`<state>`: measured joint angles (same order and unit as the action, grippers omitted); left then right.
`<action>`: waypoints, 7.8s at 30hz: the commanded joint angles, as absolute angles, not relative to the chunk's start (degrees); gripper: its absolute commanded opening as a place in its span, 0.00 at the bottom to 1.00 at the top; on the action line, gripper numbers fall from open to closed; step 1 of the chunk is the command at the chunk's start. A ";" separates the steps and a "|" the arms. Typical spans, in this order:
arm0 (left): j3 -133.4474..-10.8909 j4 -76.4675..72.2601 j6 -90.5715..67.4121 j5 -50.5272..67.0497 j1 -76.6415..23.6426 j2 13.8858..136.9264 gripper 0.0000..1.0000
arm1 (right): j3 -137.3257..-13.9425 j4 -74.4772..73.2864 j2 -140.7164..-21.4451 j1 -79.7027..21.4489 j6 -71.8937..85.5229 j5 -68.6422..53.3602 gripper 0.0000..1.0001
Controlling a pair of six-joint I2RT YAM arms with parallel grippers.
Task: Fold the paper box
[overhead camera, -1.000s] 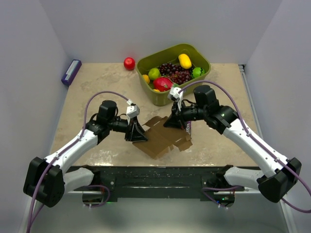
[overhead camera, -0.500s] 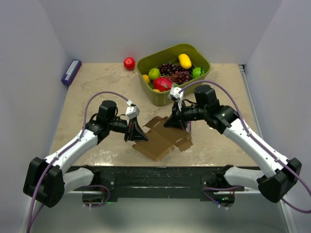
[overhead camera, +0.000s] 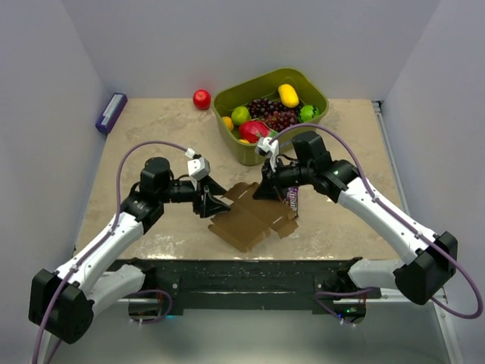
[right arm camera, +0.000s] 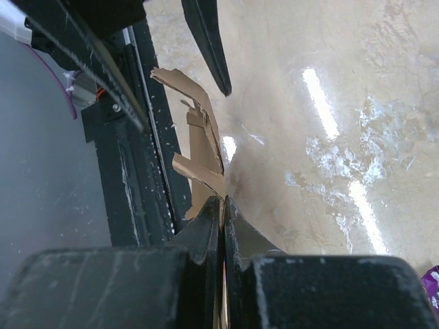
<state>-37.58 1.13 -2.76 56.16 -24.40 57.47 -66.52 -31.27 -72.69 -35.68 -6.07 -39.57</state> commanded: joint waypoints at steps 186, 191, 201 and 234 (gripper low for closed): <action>-49.92 2.54 -4.22 25.23 -42.80 60.47 0.84 | -65.83 -28.21 -72.33 -35.86 -5.01 -37.88 0.00; -49.83 3.60 -3.60 23.47 -42.98 59.77 0.86 | -65.66 -28.21 -72.51 -35.77 -5.01 -37.62 0.00; -49.13 5.36 -1.67 17.67 -45.70 60.38 0.88 | -65.66 -28.04 -72.42 -35.77 -4.83 -37.26 0.00; -32.17 -18.71 -17.76 -4.21 -45.70 62.93 0.00 | -53.46 -3.92 -60.12 -35.68 48.13 -5.79 0.83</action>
